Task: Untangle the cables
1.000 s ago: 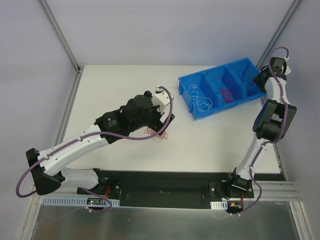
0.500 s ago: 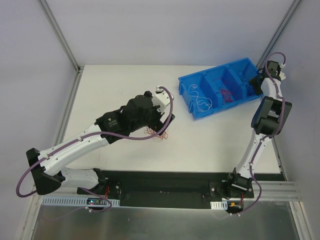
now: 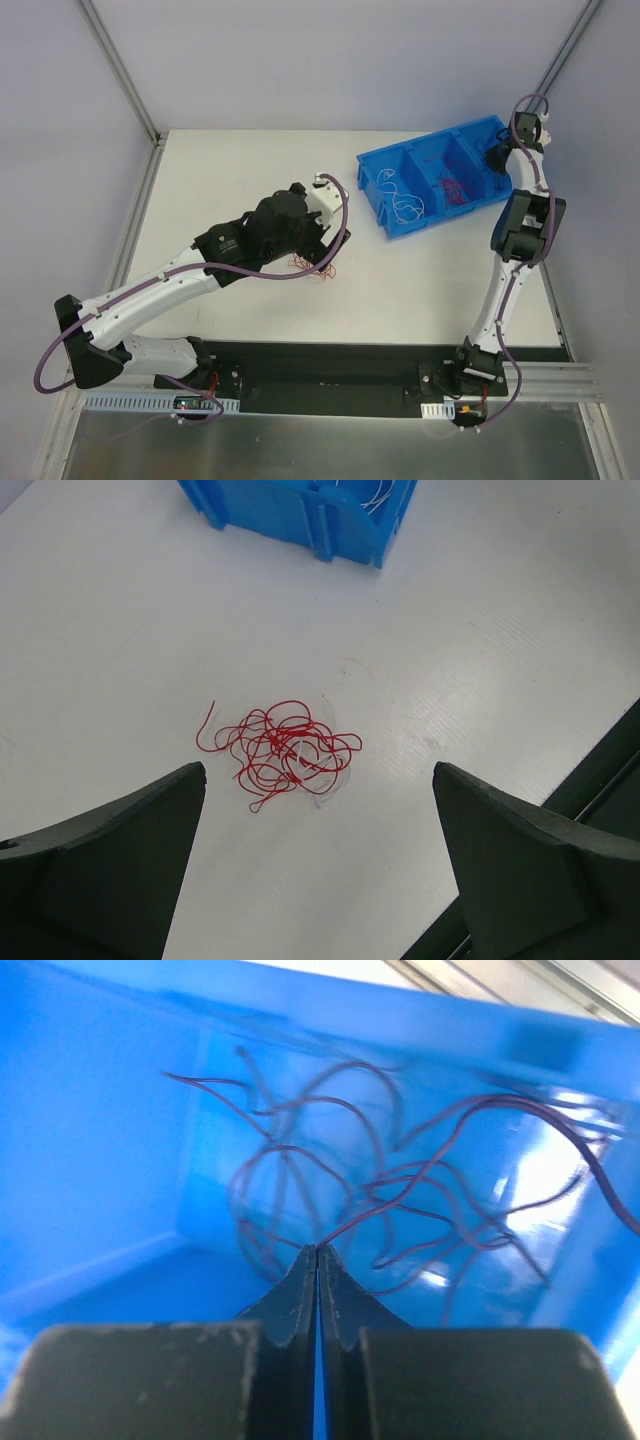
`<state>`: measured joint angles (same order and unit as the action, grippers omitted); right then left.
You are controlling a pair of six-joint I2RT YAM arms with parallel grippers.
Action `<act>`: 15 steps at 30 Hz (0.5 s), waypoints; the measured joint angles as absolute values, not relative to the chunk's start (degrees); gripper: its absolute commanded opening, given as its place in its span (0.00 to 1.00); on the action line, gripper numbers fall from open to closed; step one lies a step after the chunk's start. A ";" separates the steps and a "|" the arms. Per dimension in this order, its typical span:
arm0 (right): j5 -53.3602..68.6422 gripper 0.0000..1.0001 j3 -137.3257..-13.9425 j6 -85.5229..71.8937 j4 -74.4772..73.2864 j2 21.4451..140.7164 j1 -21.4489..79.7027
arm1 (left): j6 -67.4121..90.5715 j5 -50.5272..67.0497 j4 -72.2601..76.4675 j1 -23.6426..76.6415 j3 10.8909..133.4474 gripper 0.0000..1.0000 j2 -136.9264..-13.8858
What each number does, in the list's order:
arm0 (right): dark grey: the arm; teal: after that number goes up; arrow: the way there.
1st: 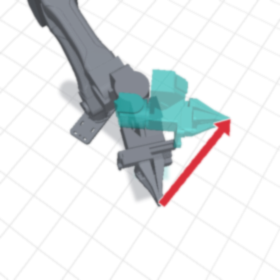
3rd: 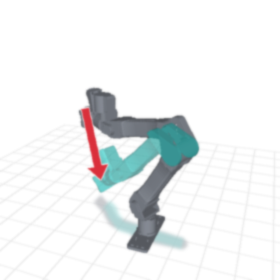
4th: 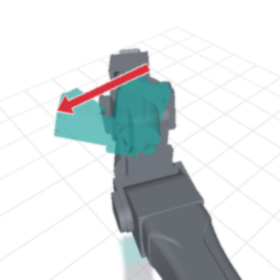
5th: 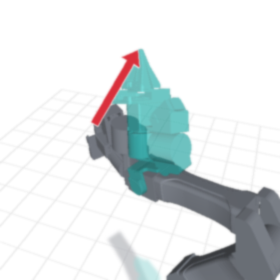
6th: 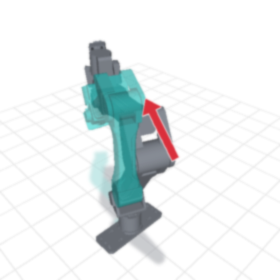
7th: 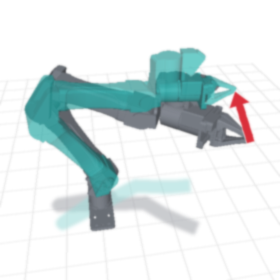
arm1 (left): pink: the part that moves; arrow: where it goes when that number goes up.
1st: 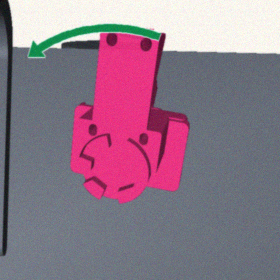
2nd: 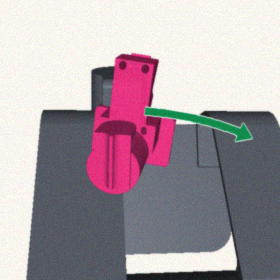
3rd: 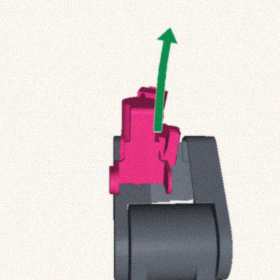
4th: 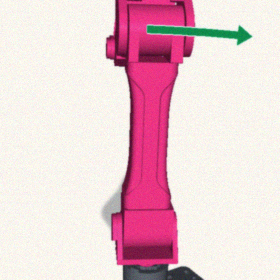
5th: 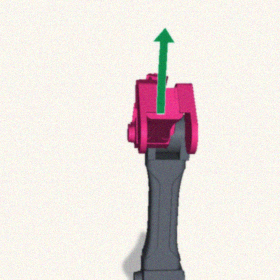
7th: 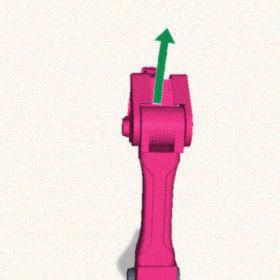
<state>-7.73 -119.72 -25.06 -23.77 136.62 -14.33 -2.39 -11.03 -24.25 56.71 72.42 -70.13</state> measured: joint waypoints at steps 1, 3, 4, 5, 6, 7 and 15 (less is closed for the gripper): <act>-7.25 0.00 -120.73 -24.82 -23.35 136.66 -14.04 | -2.39 -11.03 -24.27 56.71 72.42 0.96 -70.13; -6.28 0.00 -122.52 -24.75 -22.74 136.81 -13.61 | -2.39 -11.03 -24.27 56.71 72.42 0.96 -70.11; -5.58 0.00 -123.44 -24.80 -22.44 136.94 -13.43 | -2.39 -11.03 -24.27 56.71 72.42 0.96 -70.13; -4.91 0.00 -124.20 -24.86 -21.93 137.10 -13.34 | -2.39 -11.03 -24.25 56.71 72.42 0.96 -70.13; -4.10 0.00 -124.66 -25.06 -21.19 137.25 -13.32 | -2.39 -11.05 -24.27 56.71 72.42 0.96 -70.13; -3.09 0.00 -124.88 -25.34 -20.47 137.38 -13.34 | -2.39 -11.05 -24.27 56.71 72.42 0.96 -70.13; 7.20 0.00 -124.95 -31.66 -14.90 140.05 -13.85 | -2.42 -11.07 -24.27 56.71 72.42 0.96 -70.13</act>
